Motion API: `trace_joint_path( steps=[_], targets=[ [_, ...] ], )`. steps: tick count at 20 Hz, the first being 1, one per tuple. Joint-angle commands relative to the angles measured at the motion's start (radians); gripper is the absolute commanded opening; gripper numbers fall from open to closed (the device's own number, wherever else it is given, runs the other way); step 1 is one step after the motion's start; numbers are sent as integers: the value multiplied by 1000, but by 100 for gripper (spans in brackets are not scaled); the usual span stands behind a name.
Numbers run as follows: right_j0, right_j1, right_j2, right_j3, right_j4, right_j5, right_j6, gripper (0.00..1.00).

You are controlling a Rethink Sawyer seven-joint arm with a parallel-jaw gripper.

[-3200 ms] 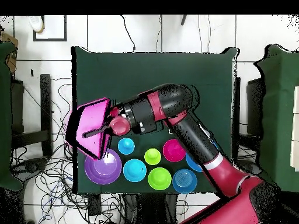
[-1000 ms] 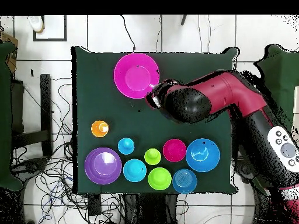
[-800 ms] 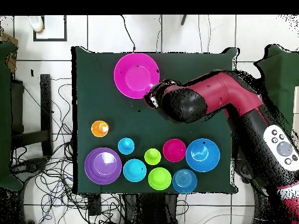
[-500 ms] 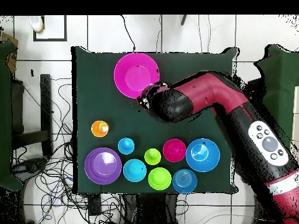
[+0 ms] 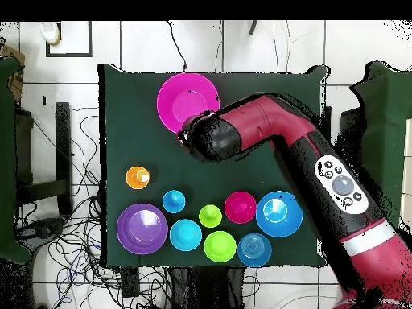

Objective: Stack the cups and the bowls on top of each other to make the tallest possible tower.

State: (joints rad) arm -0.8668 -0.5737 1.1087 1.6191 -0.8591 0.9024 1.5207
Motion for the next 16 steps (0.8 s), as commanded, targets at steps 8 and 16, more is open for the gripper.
trace_joint_path(
  steps=[8,16],
  targets=[
    [93,27,-197,-186,-79,-58,-3,100],
    [153,-11,-255,-303,-43,44,-6,100]
  ],
)
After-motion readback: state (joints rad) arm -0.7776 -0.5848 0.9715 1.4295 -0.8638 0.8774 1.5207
